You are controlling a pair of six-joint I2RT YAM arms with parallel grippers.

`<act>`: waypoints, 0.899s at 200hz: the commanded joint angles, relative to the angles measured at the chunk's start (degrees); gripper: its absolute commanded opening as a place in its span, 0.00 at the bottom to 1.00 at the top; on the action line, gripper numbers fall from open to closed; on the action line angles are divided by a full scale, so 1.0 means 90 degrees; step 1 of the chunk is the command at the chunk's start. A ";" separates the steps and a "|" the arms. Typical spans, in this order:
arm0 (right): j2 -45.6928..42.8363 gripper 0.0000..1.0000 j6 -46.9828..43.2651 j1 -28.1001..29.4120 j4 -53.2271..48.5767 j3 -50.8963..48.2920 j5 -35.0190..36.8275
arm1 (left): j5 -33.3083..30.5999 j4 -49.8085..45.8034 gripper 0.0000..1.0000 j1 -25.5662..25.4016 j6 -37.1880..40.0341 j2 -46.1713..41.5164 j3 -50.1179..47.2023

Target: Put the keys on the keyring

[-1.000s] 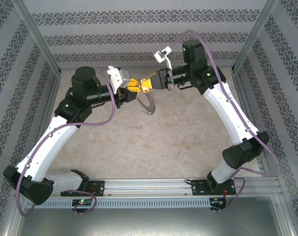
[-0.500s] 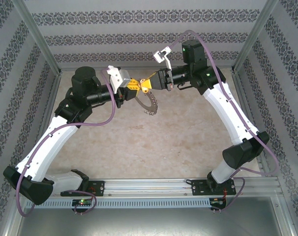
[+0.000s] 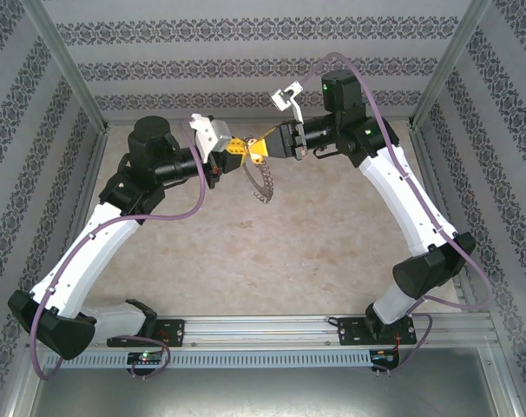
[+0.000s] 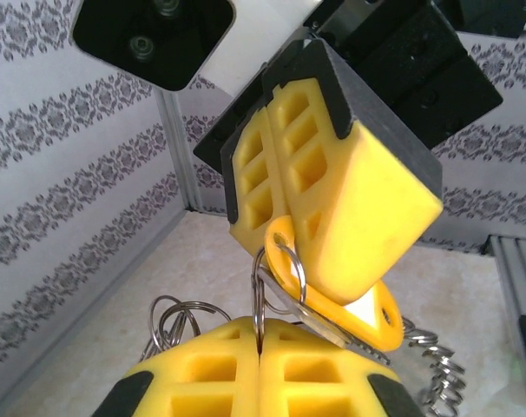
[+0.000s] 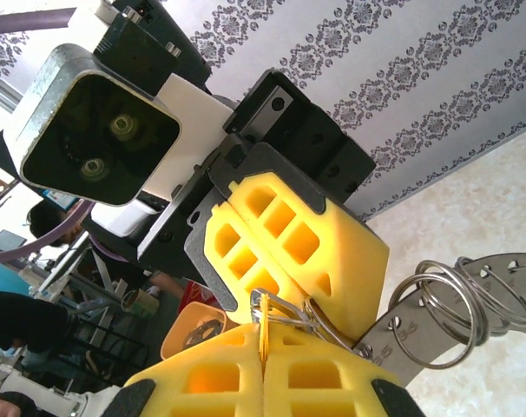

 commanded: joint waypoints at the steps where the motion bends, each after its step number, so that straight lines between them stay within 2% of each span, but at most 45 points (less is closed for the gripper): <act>1: -0.0173 0.00 -0.0034 0.0092 0.0052 0.0033 -0.0222 | 0.0270 0.0310 0.00 -0.0080 0.0049 0.0014 0.0254; 151: -0.0682 0.00 -0.0284 -0.0480 -0.0071 -0.0294 0.0467 | 0.0831 -0.1234 0.00 0.0061 0.0644 0.0022 0.0948; 180: -0.0730 0.16 -0.0502 -0.0545 -0.0306 -0.0265 0.0910 | 0.0827 -0.1516 0.00 0.0061 0.0793 0.0042 0.1037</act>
